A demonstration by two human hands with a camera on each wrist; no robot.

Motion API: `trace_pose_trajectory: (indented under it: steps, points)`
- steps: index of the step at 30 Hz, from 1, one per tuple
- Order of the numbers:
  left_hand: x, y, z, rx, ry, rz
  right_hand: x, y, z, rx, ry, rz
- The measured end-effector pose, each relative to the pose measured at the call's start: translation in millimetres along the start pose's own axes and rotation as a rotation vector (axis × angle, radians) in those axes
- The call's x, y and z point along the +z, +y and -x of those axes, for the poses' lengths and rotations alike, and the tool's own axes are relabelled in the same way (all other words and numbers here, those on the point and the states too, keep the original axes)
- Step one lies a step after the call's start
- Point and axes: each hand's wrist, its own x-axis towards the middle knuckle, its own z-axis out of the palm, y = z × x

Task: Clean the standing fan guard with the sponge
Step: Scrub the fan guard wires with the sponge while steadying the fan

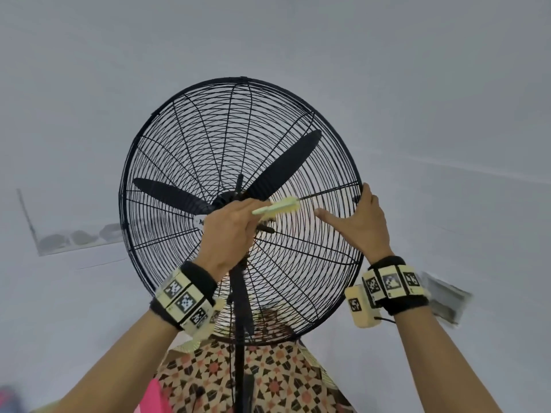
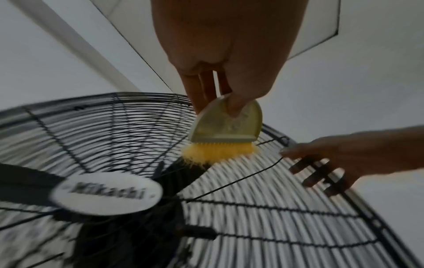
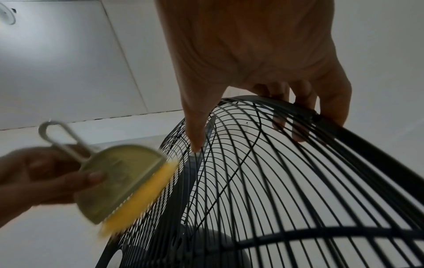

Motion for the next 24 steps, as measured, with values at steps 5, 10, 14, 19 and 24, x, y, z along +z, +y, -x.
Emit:
trace_pose_trajectory:
  steps: [5, 10, 14, 19, 24]
  points:
    - [-7.5, -3.9, 4.0, -0.014, 0.010, 0.027, -0.6, -1.2, 1.1, 0.024, -0.012, -0.001]
    - [-1.1, -4.3, 4.3, -0.004, 0.014, 0.060, -1.4, -3.2, 2.8, 0.023, -0.005, 0.005]
    - [-9.9, -29.3, 29.0, -0.103, 0.001, -0.078, -1.6, -2.2, 2.6, 0.038, -0.012, -0.017]
    - [-25.2, -12.3, 18.7, -0.030, 0.075, -0.023, -0.6, -8.6, 3.1, 0.019, -0.012, -0.002]
    - [-18.3, -28.7, 25.9, -0.127, -0.025, -0.137, -1.4, -4.1, 6.4, 0.025, -0.006, -0.024]
